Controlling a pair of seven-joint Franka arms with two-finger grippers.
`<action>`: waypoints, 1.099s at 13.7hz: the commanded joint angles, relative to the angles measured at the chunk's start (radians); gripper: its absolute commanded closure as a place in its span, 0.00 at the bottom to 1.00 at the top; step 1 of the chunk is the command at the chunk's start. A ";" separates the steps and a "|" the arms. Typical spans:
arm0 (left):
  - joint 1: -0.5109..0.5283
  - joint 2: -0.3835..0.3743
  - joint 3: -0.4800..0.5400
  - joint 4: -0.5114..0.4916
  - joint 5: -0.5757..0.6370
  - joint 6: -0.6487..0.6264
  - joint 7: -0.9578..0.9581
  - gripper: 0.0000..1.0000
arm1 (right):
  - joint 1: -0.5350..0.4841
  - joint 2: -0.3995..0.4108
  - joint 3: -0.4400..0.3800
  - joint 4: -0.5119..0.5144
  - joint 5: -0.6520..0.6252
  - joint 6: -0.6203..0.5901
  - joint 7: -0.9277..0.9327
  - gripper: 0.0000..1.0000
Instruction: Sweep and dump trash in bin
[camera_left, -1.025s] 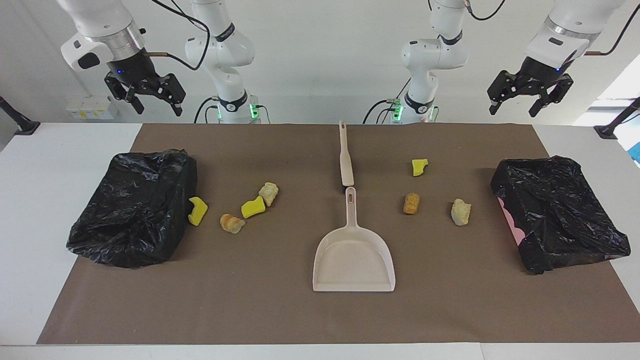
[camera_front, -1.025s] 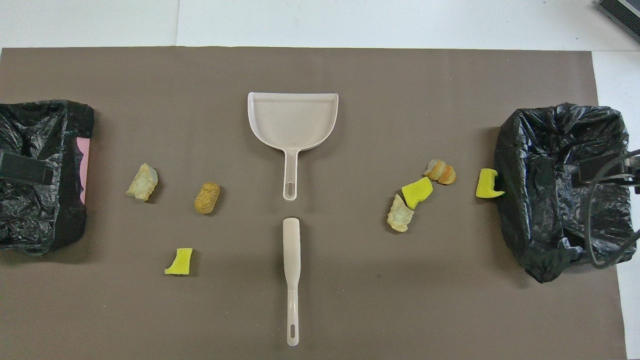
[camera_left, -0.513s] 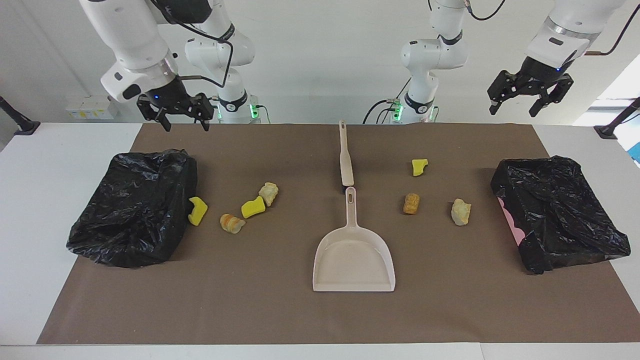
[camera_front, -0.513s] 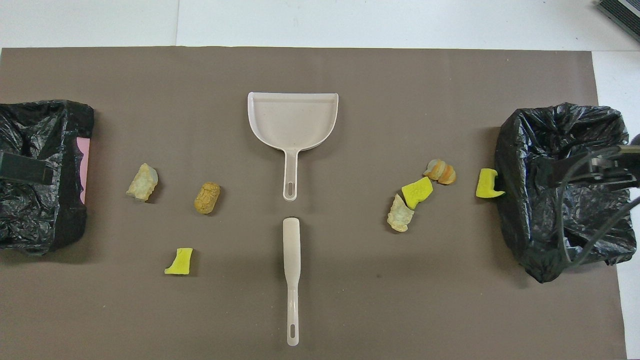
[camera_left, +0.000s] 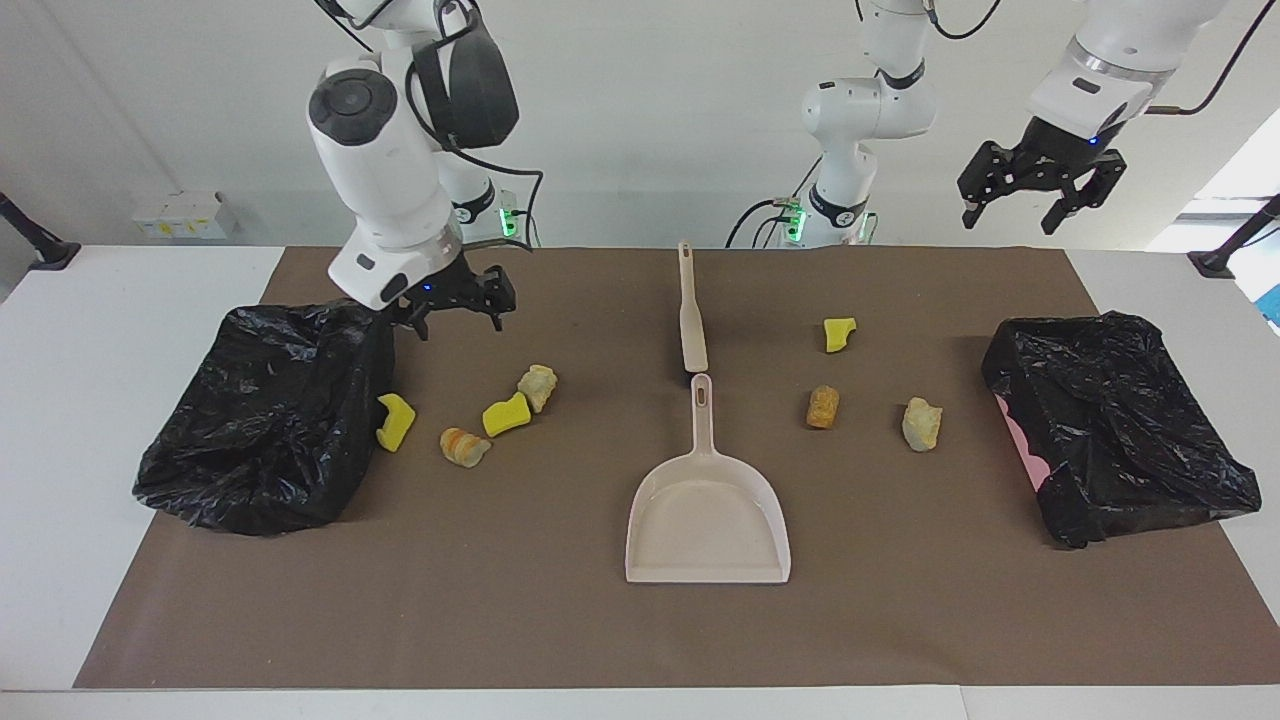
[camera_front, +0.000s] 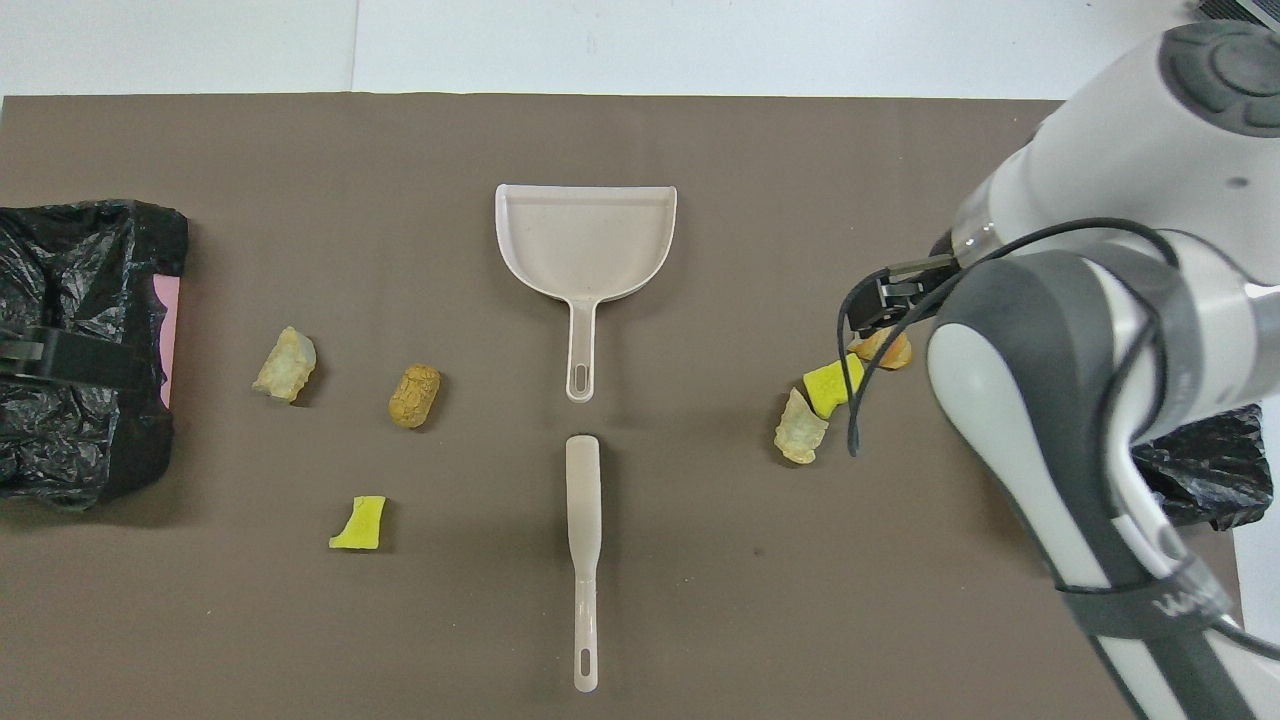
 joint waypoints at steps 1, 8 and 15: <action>-0.081 -0.152 -0.005 -0.236 -0.003 0.077 -0.045 0.00 | 0.069 0.068 0.002 0.026 0.010 0.090 0.099 0.00; -0.375 -0.259 -0.010 -0.592 -0.049 0.296 -0.345 0.00 | 0.229 0.318 0.003 0.274 0.016 0.210 0.389 0.00; -0.639 -0.264 -0.010 -0.829 -0.050 0.571 -0.624 0.00 | 0.373 0.456 -0.012 0.332 -0.019 0.322 0.585 0.00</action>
